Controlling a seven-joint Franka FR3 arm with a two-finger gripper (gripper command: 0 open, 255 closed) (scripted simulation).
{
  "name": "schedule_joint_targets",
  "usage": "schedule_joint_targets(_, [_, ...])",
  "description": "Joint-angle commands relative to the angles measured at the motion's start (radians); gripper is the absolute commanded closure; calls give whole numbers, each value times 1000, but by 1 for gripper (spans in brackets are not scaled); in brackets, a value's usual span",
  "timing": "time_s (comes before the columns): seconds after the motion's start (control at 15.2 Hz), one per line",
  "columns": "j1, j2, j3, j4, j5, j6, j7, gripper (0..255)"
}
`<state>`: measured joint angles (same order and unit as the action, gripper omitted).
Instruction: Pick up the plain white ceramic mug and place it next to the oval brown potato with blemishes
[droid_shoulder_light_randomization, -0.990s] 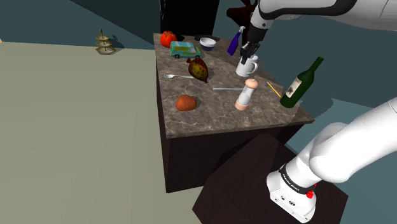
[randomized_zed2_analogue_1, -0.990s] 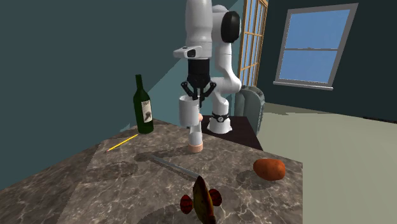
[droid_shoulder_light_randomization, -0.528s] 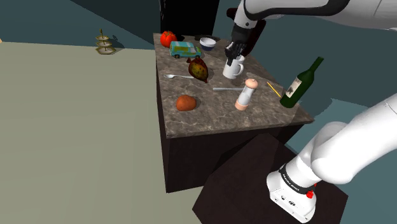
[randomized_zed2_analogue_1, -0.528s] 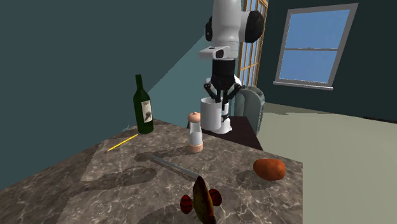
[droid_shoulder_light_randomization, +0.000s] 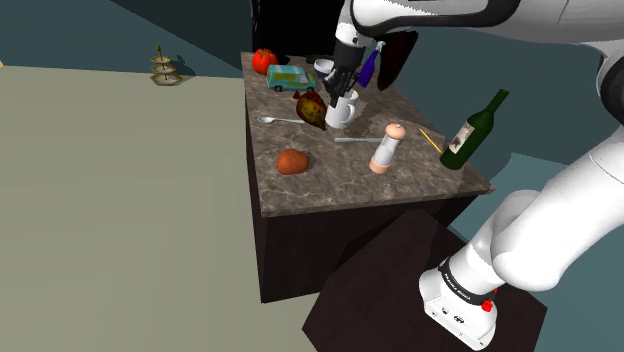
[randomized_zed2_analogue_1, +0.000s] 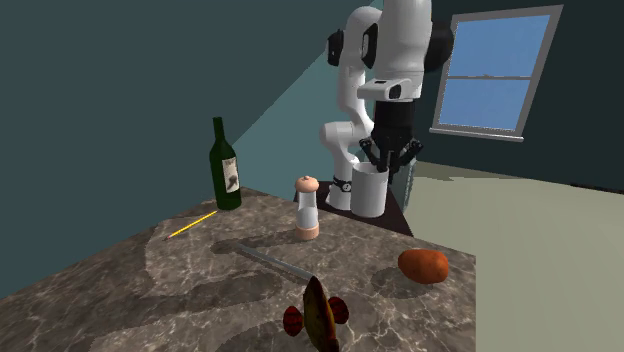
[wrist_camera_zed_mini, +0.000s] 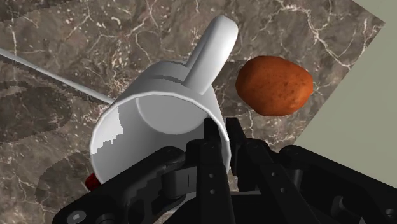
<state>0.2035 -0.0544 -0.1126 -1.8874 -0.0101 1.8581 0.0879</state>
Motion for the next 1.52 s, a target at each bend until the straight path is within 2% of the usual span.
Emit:
schedule_joint_targets(0.0, [2, 1, 2, -28, 0, 30, 4, 255])
schedule_joint_targets(1.45, [0, 81, 0, -237, 9, 318, -2, 255])
